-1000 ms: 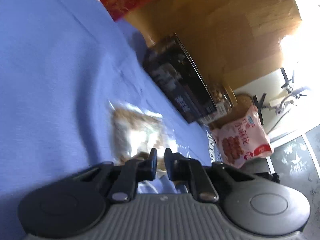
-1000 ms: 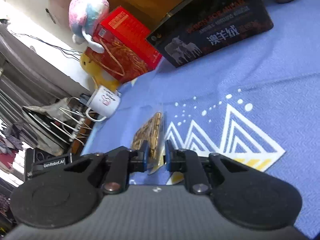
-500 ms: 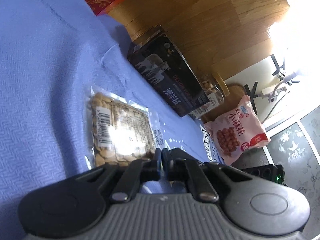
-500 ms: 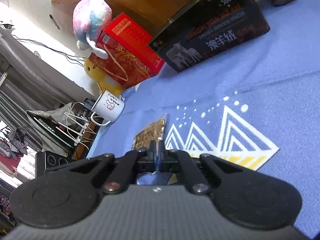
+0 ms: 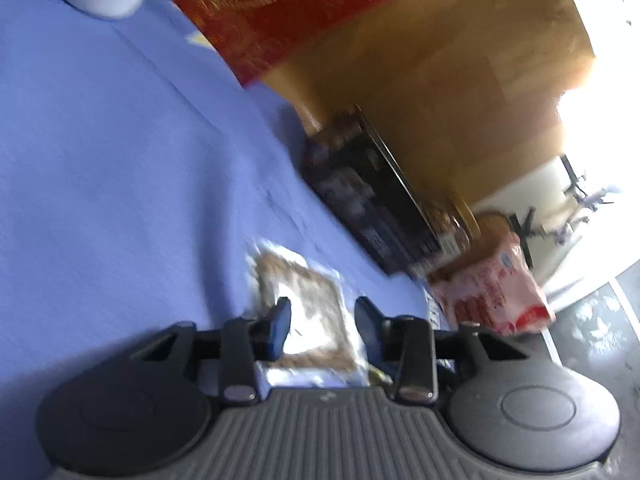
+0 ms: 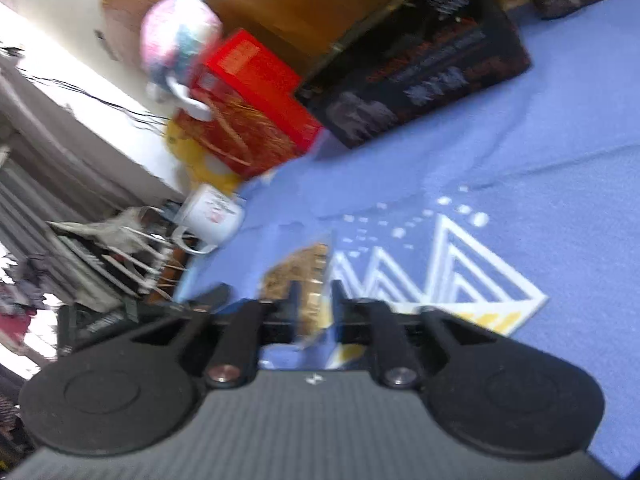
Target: Organize snacks
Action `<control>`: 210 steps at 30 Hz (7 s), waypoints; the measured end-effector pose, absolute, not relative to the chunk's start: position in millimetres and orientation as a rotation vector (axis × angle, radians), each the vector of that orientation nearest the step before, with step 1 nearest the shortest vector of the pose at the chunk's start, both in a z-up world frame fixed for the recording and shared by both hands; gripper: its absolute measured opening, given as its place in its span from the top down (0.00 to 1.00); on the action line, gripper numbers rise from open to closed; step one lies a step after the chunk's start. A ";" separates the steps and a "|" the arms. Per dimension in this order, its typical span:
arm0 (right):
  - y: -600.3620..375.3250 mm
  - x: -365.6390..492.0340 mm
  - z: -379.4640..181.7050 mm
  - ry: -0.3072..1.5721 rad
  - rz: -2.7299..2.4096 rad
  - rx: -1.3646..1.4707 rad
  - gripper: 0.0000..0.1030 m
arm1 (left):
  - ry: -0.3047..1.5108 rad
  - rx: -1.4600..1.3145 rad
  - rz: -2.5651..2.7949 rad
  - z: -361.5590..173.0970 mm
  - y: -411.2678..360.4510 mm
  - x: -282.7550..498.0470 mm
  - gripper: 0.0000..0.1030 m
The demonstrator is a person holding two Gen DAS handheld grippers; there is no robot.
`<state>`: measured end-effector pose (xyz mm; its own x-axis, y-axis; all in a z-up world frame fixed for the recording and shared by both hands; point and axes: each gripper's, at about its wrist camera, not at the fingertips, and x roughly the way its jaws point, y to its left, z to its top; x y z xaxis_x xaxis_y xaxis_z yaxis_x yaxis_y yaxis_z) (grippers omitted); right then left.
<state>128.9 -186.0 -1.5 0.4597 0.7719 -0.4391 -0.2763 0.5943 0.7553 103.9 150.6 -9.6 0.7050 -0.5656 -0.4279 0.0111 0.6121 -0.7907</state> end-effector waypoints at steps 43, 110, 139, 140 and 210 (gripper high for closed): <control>-215.9 274.5 81.5 0.696 0.513 0.628 0.64 | 0.666 -0.393 -0.435 88.2 32.1 314.5 0.60; -182.5 -51.4 47.5 0.542 0.279 0.428 0.41 | 0.549 0.151 0.052 58.4 -15.6 3.4 0.00; -190.6 -50.6 43.5 0.555 0.270 0.474 0.37 | 0.585 0.158 0.109 54.2 -11.2 5.7 0.00; -190.7 -49.4 44.6 0.556 0.274 0.472 0.37 | 0.581 0.163 0.121 54.9 -11.1 6.0 0.00; -222.1 43.1 27.1 0.534 0.299 0.468 0.25 | 0.675 0.141 0.187 35.3 -22.1 76.2 0.00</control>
